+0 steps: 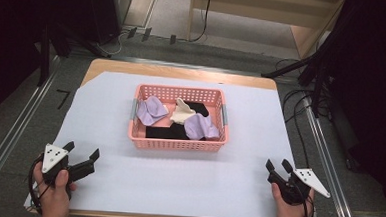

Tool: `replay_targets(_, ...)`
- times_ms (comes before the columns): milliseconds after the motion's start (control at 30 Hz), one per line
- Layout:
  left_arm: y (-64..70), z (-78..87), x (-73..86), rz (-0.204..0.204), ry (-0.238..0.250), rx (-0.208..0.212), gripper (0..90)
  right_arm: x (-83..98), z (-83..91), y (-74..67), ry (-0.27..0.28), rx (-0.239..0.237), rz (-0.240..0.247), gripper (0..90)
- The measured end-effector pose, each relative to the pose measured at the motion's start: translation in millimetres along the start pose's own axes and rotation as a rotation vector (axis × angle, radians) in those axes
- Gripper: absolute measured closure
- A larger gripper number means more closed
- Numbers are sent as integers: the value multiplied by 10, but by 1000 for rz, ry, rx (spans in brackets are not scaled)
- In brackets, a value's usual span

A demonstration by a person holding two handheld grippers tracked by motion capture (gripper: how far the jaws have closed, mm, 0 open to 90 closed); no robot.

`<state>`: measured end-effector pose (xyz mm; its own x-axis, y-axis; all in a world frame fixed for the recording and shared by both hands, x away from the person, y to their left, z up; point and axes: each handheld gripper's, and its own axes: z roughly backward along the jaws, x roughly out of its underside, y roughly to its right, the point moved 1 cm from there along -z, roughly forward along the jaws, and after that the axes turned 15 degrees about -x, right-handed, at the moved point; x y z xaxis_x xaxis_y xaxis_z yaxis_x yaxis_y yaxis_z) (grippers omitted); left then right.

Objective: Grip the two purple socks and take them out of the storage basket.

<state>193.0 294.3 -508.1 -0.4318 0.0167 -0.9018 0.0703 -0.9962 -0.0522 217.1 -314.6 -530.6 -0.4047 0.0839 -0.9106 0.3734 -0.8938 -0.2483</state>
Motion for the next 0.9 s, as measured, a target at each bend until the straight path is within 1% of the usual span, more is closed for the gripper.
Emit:
replay_targets(33,0,0,0,0,0,0,138,0,0,0,0,0,0,388)
replay_targets(67,1,-6,-2,-5,-6,0,138,-3,6,-6,14,15,10,374)
replay_targets(100,1,-6,-2,-5,-6,0,138,-3,6,-6,14,15,10,374)
replay_targets(133,4,-15,-5,-11,-12,-2,138,-8,15,-16,41,27,8,365)
replay_targets(233,5,-15,-5,-12,-11,-2,138,-31,9,-24,51,30,6,367)
replay_targets(300,3,-16,-6,-11,-19,2,138,-92,-15,-85,65,7,-10,375)
replay_targets(333,5,-19,-7,-9,-19,3,138,-92,-15,-85,65,7,-10,375)
replay_targets(367,5,-19,-7,-10,-19,5,138,-115,-28,-113,67,-5,-4,379)
replay_targets(400,6,-19,-7,-15,-20,10,138,-167,-64,-207,62,-24,15,378)
replay_targets(433,6,-19,-7,-15,-20,10,138,-167,-64,-207,62,-24,15,378)
replay_targets(467,9,-26,-8,-18,-23,14,139,-206,-81,-283,68,-49,29,381)
replay_targets(500,9,-26,-8,-18,-23,14,139,-206,-81,-283,68,-49,29,381)
replay_targets(533,12,-36,-11,-21,-33,18,139,-261,-107,-357,77,-59,53,405)
replay_targets(567,12,-36,-11,-21,-33,18,139,-261,-107,-357,77,-59,53,405)
replay_targets(600,14,-39,-13,-22,-38,20,140,-319,-131,-427,82,-89,64,412)
replay_targets(633,14,-39,-13,-22,-38,20,140,-319,-131,-427,82,-89,64,412)
replay_targets(667,14,-39,-13,-23,-38,19,140,-374,-151,-508,79,-104,70,416)
replay_targets(700,14,-39,-13,-23,-38,19,140,-403,-161,-549,80,-113,76,418)
replay_targets(733,10,-38,-13,-27,-39,21,140,-403,-161,-549,80,-113,76,418)
replay_targets(767,9,-38,-12,-23,-38,25,140,-430,-171,-597,79,-123,79,422)
replay_targets(800,4,-40,-11,-15,-36,29,140,-489,-206,-689,62,-123,95,424)
replay_targets(833,4,-40,-11,-15,-36,29,141,-489,-206,-689,62,-123,95,424)
replay_targets(867,-2,-44,-13,-10,-35,32,141,-549,-256,-775,55,-133,115,422)
replay_targets(900,-2,-44,-13,-10,-35,32,140,-549,-256,-775,55,-133,115,422)
